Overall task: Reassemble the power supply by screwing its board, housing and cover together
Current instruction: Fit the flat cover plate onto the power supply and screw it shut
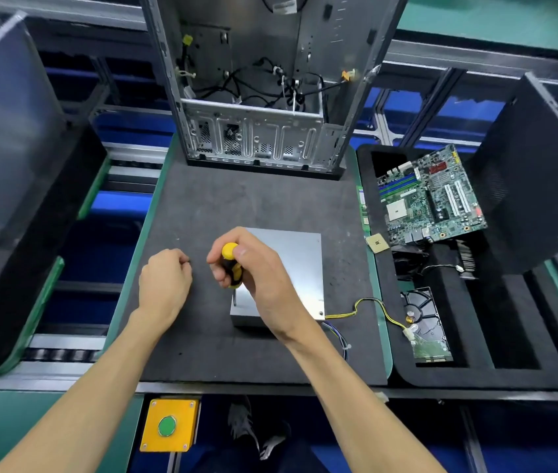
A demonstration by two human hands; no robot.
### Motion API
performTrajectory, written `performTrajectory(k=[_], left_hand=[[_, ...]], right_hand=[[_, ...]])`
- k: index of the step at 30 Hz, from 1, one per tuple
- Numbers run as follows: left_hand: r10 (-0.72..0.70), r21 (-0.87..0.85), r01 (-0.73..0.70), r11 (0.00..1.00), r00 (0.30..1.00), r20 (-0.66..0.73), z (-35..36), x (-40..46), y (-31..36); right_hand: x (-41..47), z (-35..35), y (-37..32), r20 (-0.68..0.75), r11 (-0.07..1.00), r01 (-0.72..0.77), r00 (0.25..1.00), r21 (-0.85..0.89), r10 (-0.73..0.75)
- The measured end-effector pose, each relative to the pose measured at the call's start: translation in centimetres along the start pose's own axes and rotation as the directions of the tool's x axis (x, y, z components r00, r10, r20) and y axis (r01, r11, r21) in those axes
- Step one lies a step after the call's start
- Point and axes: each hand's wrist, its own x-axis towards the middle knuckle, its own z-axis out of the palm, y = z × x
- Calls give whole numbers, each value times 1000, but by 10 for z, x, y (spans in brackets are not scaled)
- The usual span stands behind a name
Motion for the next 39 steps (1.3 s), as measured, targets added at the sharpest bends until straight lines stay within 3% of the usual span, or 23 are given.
performTrajectory(k=[5,15,18,23,28,33,39], left_hand=[[19,27,-20,999,999,50,-2,-2,3],[50,103,-60,993,994,101,9,-7,-2],[60,-1,-60,998,992,110,10,-14,-1],[25,-338,16,941,993,116,8,-30,2],[45,-214,-15,977,990,136,16,-27,0],[-53,-321,95,942,989,138,23,-31,0],[2,-365,52,930,989,146,23,-36,-2]], right_hand=[[-2,2,-5,5,998,14,1000,57,-14],[-7,4,-5,21,996,-10,1000,-86,11],[-9,5,-7,-3,997,-43,999,-66,42],[-10,5,-6,-18,996,-8,1000,-87,6],[-11,9,-11,-12,986,-61,998,-158,60],[-11,8,-9,-33,982,-66,998,-177,61],[-9,7,-6,-62,988,-50,997,-147,41]])
